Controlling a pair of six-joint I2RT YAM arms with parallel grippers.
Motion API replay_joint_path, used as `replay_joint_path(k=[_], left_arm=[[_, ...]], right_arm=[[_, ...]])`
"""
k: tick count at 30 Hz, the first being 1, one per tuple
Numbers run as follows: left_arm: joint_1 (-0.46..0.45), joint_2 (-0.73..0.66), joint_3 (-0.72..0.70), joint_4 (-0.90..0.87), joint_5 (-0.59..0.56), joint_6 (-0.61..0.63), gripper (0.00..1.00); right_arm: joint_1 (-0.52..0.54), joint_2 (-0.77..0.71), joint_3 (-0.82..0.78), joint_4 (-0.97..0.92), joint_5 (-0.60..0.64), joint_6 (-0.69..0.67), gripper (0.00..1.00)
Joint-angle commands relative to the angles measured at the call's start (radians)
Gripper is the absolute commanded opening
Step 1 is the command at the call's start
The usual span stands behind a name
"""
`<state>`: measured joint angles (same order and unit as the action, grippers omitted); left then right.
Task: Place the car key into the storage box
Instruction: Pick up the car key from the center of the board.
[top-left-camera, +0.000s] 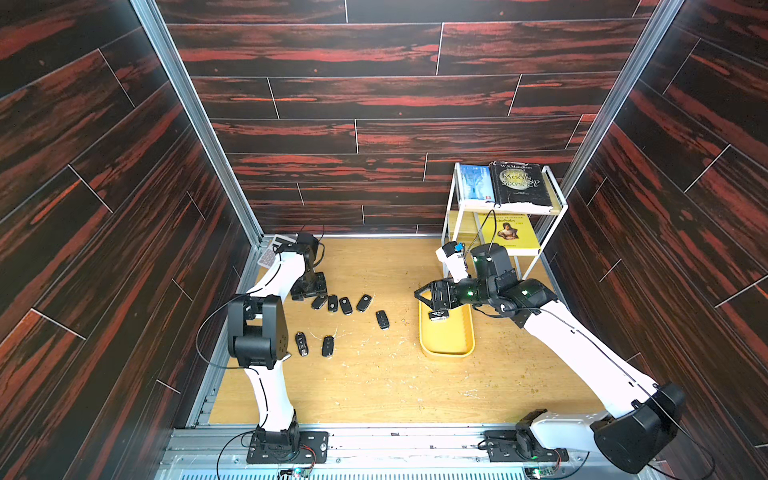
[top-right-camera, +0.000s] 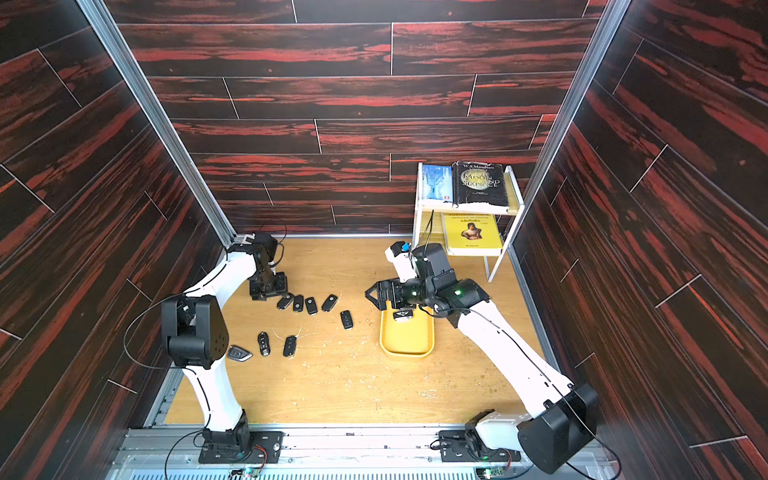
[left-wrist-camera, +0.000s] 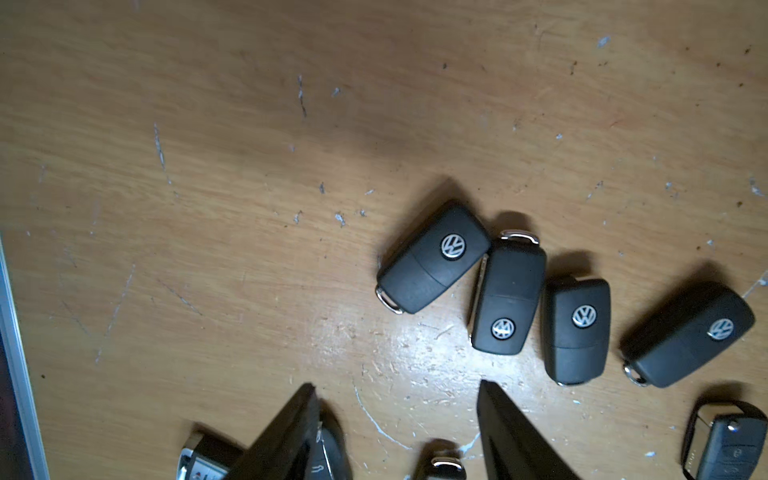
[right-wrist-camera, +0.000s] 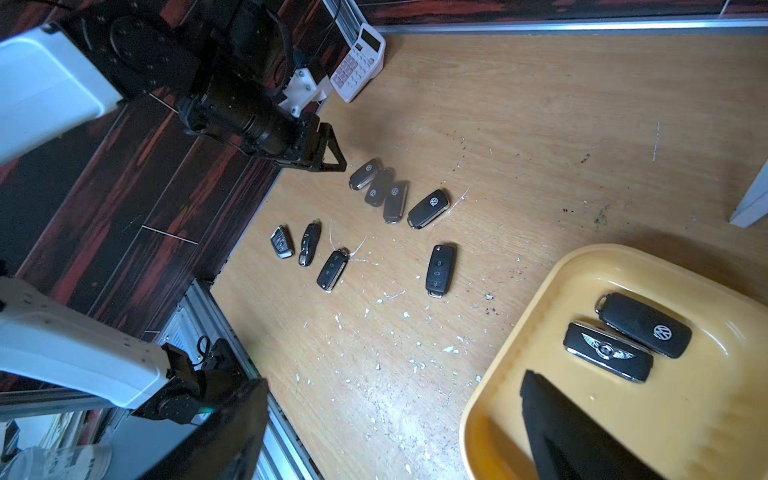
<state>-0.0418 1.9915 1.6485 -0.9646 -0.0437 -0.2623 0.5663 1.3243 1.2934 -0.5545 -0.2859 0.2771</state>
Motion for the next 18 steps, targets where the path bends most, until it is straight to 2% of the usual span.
replay_joint_path(k=[1,5,10,18], left_arm=[[0.006,0.042,0.027,-0.035,0.011,0.096,0.66],[0.008,0.090,0.043,-0.050,0.025,0.179,0.65],[0.007,0.056,-0.012,0.020,0.060,0.282,0.63],[0.008,0.133,0.026,-0.013,0.024,0.317,0.63]], right_arm=[[0.000,0.005,-0.001,-0.015,-0.036,-0.023,0.99],[-0.003,0.013,-0.009,-0.007,-0.051,-0.022,0.99],[-0.015,0.021,-0.006,-0.011,-0.075,-0.033,0.99],[-0.028,0.009,-0.035,0.008,-0.106,-0.023,0.99]])
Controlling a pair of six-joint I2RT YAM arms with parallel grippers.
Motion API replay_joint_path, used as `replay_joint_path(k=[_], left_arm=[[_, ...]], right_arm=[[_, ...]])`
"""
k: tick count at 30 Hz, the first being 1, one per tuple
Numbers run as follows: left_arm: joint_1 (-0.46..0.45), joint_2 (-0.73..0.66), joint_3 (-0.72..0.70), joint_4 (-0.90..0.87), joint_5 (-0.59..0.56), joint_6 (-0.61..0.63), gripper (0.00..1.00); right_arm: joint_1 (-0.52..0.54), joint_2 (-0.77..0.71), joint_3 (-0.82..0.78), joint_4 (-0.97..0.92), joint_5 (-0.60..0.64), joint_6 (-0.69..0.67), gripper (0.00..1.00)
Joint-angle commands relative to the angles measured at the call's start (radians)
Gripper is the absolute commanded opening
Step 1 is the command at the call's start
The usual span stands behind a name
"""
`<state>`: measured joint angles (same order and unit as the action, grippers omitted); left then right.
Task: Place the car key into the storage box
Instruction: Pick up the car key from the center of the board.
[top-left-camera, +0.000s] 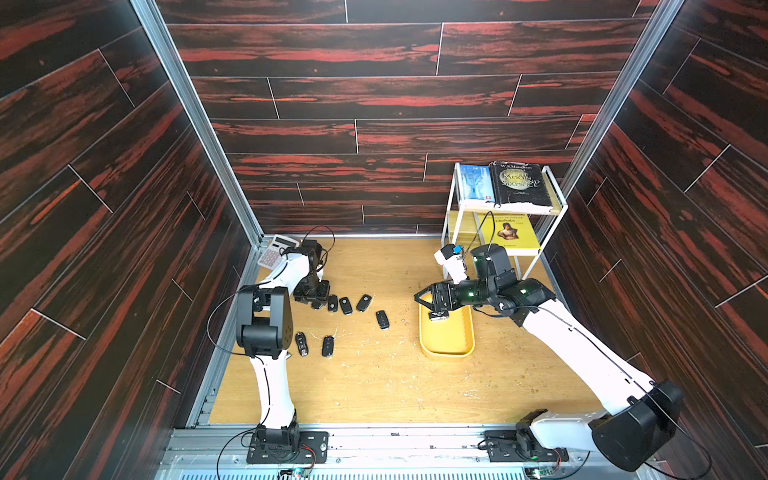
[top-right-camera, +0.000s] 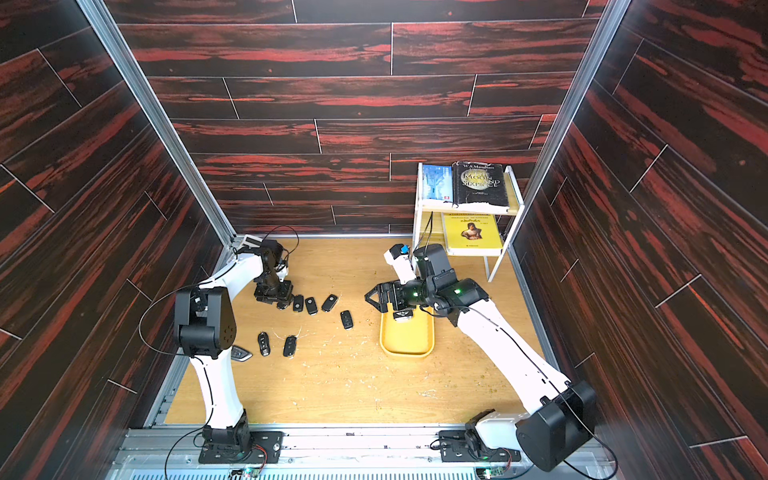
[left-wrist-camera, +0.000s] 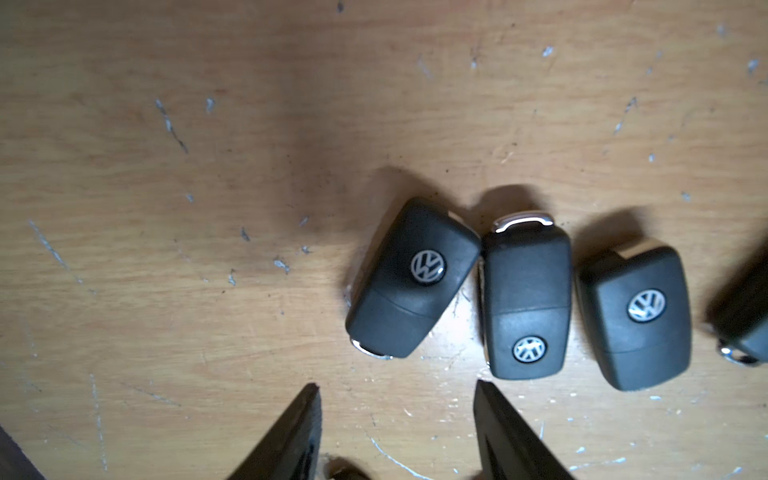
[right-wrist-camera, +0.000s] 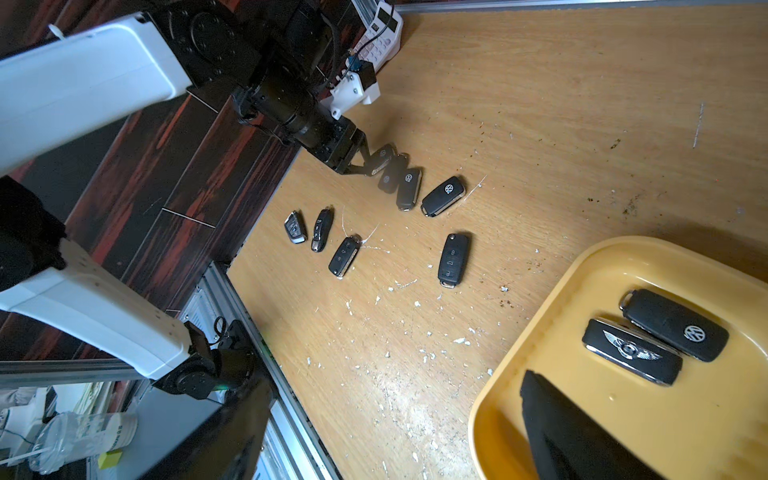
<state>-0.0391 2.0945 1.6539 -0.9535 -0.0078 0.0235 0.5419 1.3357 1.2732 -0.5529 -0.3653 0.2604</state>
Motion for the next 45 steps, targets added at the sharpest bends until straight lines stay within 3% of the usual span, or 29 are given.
replay_joint_path(k=[1,22,31,33,34,35,45], left_arm=[[0.005,0.037,0.018,-0.017,-0.016,0.034,0.62],[0.005,0.145,0.113,0.004,-0.020,0.047,0.62],[0.005,0.168,0.127,-0.007,0.042,0.035,0.44],[0.004,0.156,0.112,0.003,0.048,0.032,0.38],[0.005,0.147,0.103,0.009,0.050,0.028,0.29],[0.005,0.137,0.097,0.007,0.056,0.026,0.25],[0.005,-0.133,-0.073,0.103,0.141,-0.091,0.25]], right_arm=[[-0.003,-0.005,-0.015,0.008,-0.026,-0.006,0.99],[-0.017,-0.012,-0.031,0.005,-0.015,-0.005,0.99],[-0.023,-0.001,-0.044,0.021,-0.027,0.000,0.98],[-0.023,0.000,-0.043,0.022,-0.028,0.000,0.99],[-0.025,0.002,-0.043,0.022,-0.030,0.001,0.99],[-0.023,0.003,-0.043,0.022,-0.034,-0.001,0.98],[-0.025,0.010,-0.050,0.048,-0.105,0.002,0.99]])
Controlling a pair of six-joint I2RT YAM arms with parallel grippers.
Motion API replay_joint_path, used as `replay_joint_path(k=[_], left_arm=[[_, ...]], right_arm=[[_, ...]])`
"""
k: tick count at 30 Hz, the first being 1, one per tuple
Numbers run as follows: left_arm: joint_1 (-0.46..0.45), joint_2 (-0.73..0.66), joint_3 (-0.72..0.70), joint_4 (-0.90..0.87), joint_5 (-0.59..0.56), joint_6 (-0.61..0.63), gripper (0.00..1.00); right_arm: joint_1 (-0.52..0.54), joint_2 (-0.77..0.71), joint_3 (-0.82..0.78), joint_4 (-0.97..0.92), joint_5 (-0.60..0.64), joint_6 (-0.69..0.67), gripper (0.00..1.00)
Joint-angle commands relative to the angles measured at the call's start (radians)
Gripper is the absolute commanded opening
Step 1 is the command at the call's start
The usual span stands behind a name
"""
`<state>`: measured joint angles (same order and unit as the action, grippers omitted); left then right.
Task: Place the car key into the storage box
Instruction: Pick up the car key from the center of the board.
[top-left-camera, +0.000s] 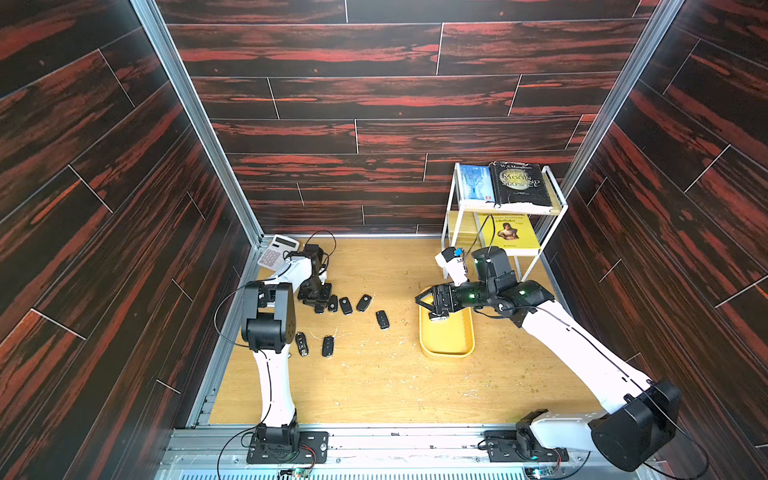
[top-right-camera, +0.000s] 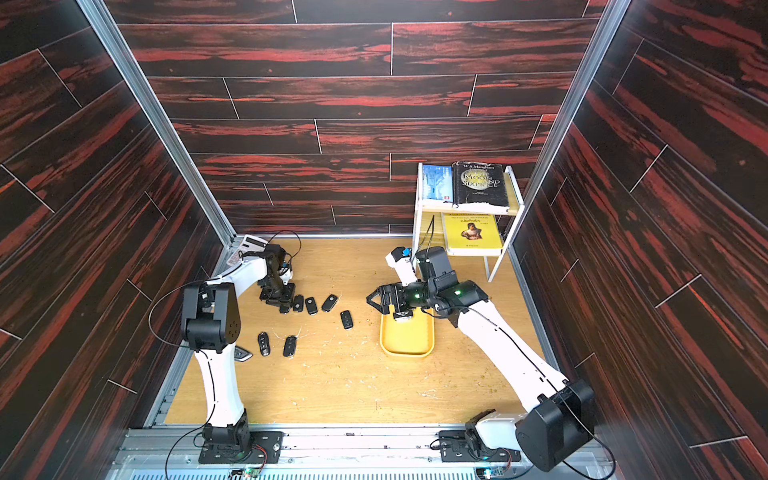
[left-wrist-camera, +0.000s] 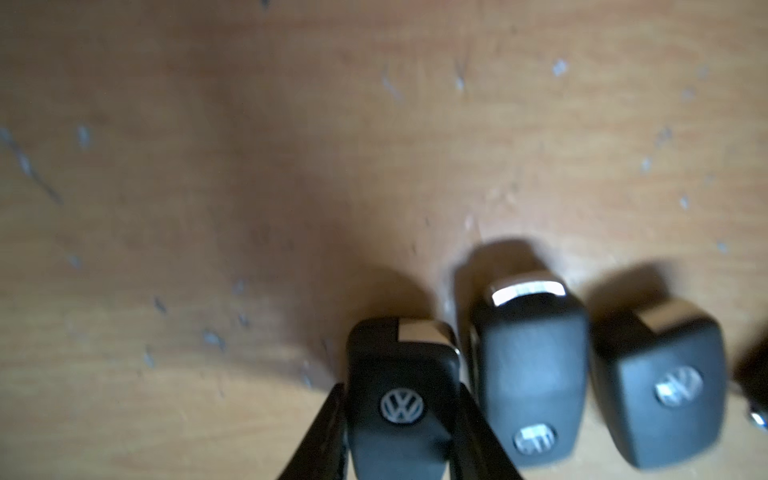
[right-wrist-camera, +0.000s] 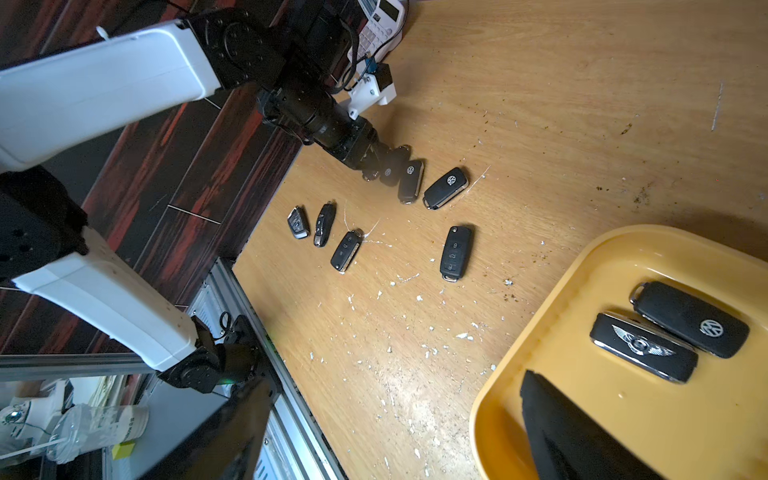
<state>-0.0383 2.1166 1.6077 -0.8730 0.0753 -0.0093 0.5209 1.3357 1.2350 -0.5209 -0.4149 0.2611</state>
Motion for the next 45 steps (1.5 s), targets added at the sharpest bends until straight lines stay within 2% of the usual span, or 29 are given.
replay_joint_path(k=[1,3,6,9,11,14,15,16,18,20,21,28,38,45], left_arm=[[0.003,-0.215,-0.064,0.045,0.092,-0.084,0.25],[0.004,-0.339,-0.136,0.106,0.175,-0.132,0.25],[0.000,-0.521,-0.235,0.223,0.312,-0.199,0.28],[-0.009,-0.662,-0.289,0.288,0.447,-0.206,0.29],[-0.028,-0.760,-0.322,0.334,0.502,-0.163,0.29],[-0.054,-0.876,-0.388,0.395,0.553,-0.103,0.29],[-0.062,-0.909,-0.414,0.429,0.601,-0.094,0.29],[-0.074,-0.942,-0.442,0.451,0.652,-0.079,0.29],[-0.126,-0.996,-0.508,0.563,0.627,-0.070,0.29],[-0.181,-1.035,-0.547,0.583,0.603,0.008,0.29],[-0.205,-1.052,-0.557,0.584,0.580,0.043,0.29],[-0.297,-1.076,-0.547,0.573,0.604,0.195,0.33],[-0.422,-1.008,-0.474,0.565,0.571,0.263,0.31],[-0.459,-1.014,-0.463,0.547,0.541,0.292,0.31]], right_arm=[[-0.004,0.008,-0.015,0.028,-0.080,0.007,0.99],[-0.006,0.006,-0.023,0.059,-0.142,0.035,0.99],[-0.028,0.002,-0.063,0.167,-0.306,0.129,0.99],[-0.052,0.006,-0.155,0.405,-0.512,0.329,0.99],[-0.055,0.004,-0.251,0.687,-0.618,0.554,0.99],[-0.055,0.015,-0.360,1.104,-0.684,0.881,0.98],[-0.053,0.026,-0.393,1.284,-0.696,1.023,0.98],[-0.052,0.046,-0.427,1.479,-0.699,1.177,0.99],[-0.047,0.114,-0.471,1.885,-0.676,1.509,0.98],[-0.035,0.228,-0.486,2.304,-0.603,1.831,0.99],[-0.023,0.270,-0.482,2.393,-0.578,1.930,0.98],[0.077,0.327,-0.433,2.392,-0.523,1.928,0.99],[0.109,0.375,-0.391,2.392,-0.487,1.939,0.99],[0.131,0.422,-0.364,2.393,-0.450,1.948,0.98]])
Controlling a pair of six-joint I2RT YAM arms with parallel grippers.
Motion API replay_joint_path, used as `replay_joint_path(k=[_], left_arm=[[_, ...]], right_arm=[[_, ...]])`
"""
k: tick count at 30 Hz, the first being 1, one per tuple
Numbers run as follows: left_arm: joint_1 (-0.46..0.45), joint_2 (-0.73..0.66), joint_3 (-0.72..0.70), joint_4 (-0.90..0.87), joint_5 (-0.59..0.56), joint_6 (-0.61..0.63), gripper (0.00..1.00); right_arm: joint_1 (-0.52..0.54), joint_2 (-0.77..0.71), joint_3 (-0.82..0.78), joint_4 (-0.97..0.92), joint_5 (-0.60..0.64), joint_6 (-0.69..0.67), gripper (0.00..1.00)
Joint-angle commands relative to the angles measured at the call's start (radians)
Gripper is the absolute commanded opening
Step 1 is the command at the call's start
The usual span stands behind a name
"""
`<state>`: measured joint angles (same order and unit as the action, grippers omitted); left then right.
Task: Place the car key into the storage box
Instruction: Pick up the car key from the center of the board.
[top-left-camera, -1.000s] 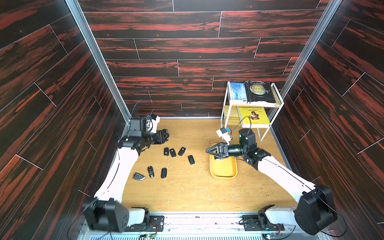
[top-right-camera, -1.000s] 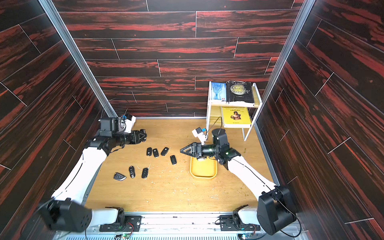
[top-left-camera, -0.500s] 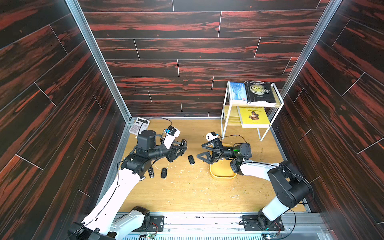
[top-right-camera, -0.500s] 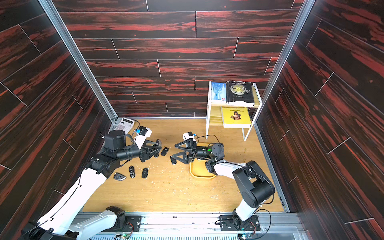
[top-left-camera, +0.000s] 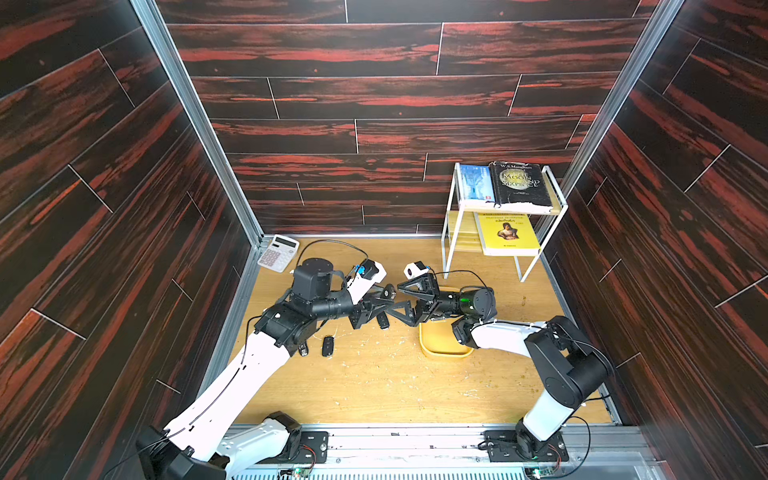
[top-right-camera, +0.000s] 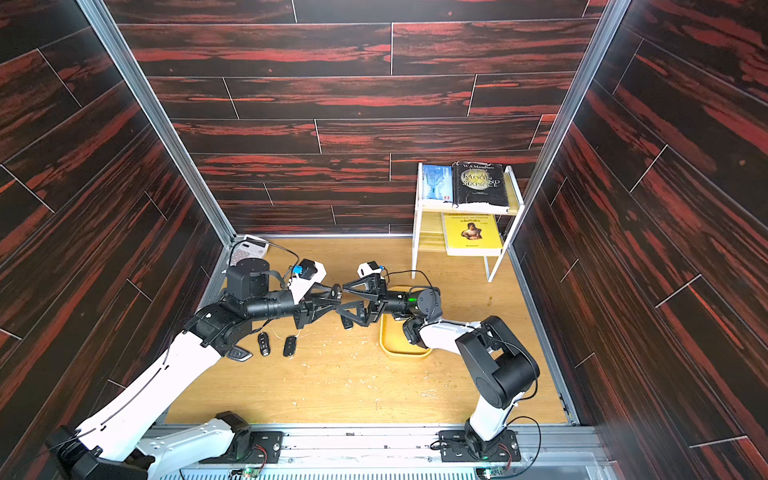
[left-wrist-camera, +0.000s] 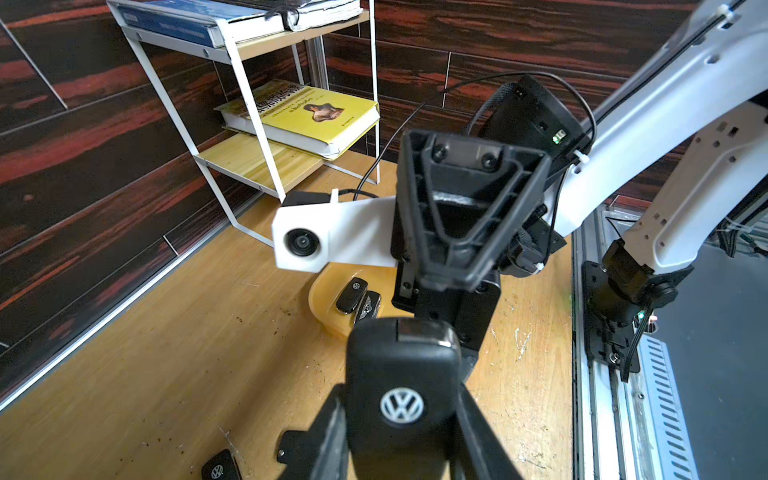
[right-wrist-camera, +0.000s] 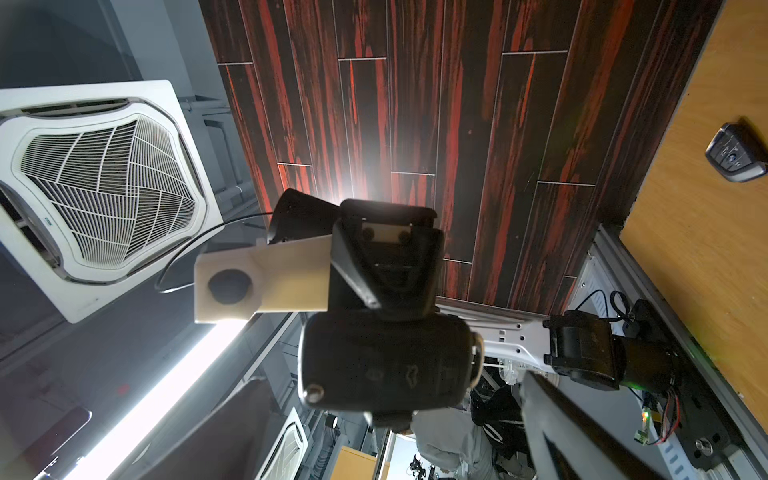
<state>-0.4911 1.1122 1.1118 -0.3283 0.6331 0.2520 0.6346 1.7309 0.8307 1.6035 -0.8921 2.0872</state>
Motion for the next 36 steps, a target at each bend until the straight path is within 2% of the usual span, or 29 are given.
replay_joint_path(k=[1,5,10,15,28,35,36], left_arm=[[-0.007,-0.010,0.033,0.000,-0.019,0.036,0.31],[-0.009,-0.014,0.034,-0.016,-0.024,0.050,0.31],[-0.009,-0.031,0.021,-0.020,-0.034,0.054,0.31],[-0.009,-0.037,0.017,-0.023,-0.047,0.063,0.30],[-0.009,-0.047,0.002,-0.009,-0.058,0.062,0.32],[-0.009,-0.060,-0.021,0.010,-0.076,0.043,0.58],[-0.009,-0.060,-0.022,0.012,-0.080,0.041,0.85]], right_arm=[[0.024,0.033,0.052,0.268,0.033,0.125,0.98],[0.058,0.064,0.102,0.268,0.047,0.131,0.99],[0.061,0.076,0.114,0.268,0.055,0.130,0.92],[0.061,0.076,0.110,0.268,0.053,0.131,0.80],[0.062,0.068,0.087,0.268,0.057,0.131,0.68],[0.060,0.072,0.081,0.268,0.051,0.124,0.64],[0.059,0.073,0.081,0.268,0.049,0.119,0.64]])
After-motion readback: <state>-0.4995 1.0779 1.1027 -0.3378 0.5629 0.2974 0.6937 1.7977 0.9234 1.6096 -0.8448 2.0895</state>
